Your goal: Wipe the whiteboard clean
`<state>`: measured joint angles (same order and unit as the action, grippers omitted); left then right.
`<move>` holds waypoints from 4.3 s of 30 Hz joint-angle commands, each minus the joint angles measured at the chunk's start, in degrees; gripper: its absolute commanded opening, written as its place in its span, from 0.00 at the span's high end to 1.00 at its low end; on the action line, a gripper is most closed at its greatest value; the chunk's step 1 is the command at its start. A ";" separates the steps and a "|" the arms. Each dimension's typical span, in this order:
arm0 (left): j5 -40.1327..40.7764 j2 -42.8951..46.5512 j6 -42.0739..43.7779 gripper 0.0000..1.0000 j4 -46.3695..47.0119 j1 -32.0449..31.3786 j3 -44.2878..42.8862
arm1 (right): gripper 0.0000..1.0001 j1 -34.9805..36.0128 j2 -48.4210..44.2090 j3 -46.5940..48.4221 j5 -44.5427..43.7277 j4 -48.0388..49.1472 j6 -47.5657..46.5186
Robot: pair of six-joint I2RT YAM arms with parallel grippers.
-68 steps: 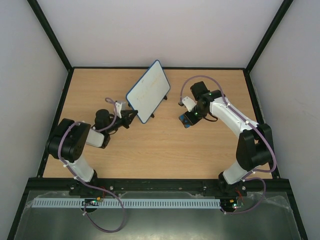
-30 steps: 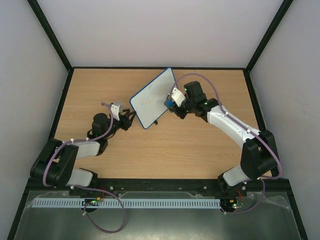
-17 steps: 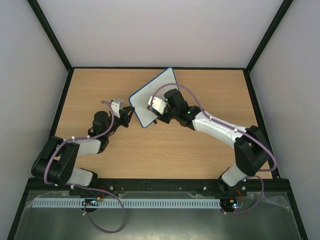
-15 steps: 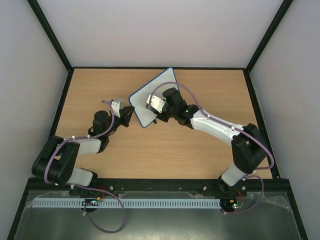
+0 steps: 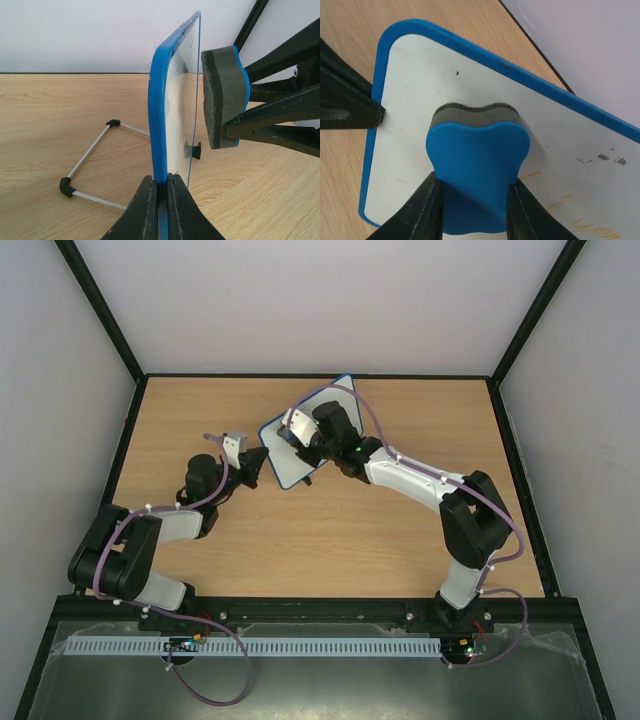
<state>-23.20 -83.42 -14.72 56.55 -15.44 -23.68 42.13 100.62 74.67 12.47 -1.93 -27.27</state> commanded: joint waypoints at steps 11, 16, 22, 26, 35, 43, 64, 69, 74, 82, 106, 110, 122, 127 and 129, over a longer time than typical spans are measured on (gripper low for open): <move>-1.32 -2.76 -0.57 0.97 -0.02 1.34 -1.28 | 0.98 0.41 6.35 3.70 -1.91 5.20 14.06; -1.41 -3.27 -0.66 0.97 -0.11 1.46 -1.45 | 0.98 0.49 7.27 4.31 -2.29 5.65 17.13; -1.58 -4.17 -0.72 0.97 -0.41 1.77 -1.83 | 0.98 0.62 6.00 4.84 -1.21 6.70 18.73; -2.63 -5.40 -1.09 0.97 -0.77 1.93 -2.63 | 0.98 0.78 7.39 4.71 -1.16 7.13 19.00; -2.99 -5.52 -1.19 0.97 -1.52 1.91 -3.14 | 0.98 0.89 9.25 -0.48 -0.10 8.13 20.06; -2.91 -5.27 -1.19 0.97 -2.03 1.91 -3.31 | 0.98 1.11 9.25 -5.82 0.36 9.94 21.11; -4.15 -7.10 -1.41 0.97 -3.78 1.99 -4.60 | 0.98 1.24 8.64 4.84 -1.94 11.91 21.06; -5.12 -7.37 -1.69 0.97 -4.28 2.25 -5.01 | 0.98 1.29 9.54 3.77 -1.00 12.43 21.92; -5.39 -6.94 -1.71 0.97 -4.11 2.43 -4.88 | 0.98 1.23 11.00 -0.49 0.14 12.27 22.34; -5.43 -6.40 -1.57 0.97 -4.32 2.57 -4.67 | 0.98 1.33 10.79 -5.08 0.02 12.72 22.73; -6.49 -7.20 -1.41 0.97 -4.49 2.69 -5.06 | 0.98 1.37 13.55 9.65 -1.26 9.23 20.13; -6.58 -7.16 -1.52 0.97 -4.47 2.75 -5.15 | 0.98 1.33 14.01 5.75 -0.10 8.96 19.90; -6.68 -7.02 -1.54 0.97 -4.61 2.88 -5.22 | 0.98 1.36 14.31 -3.78 -0.36 10.35 19.46; -6.99 -7.28 -1.71 0.97 -4.46 2.96 -5.32 | 0.98 1.20 12.76 -0.69 -2.40 10.11 17.88; -7.14 -7.37 -1.71 0.97 -4.38 2.96 -5.32 | 0.98 1.10 12.76 1.97 -2.70 9.40 17.26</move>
<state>-26.15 -89.25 -17.37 55.66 -11.81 -28.99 43.16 112.99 71.96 11.55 8.03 -8.05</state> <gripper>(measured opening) 0.030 0.249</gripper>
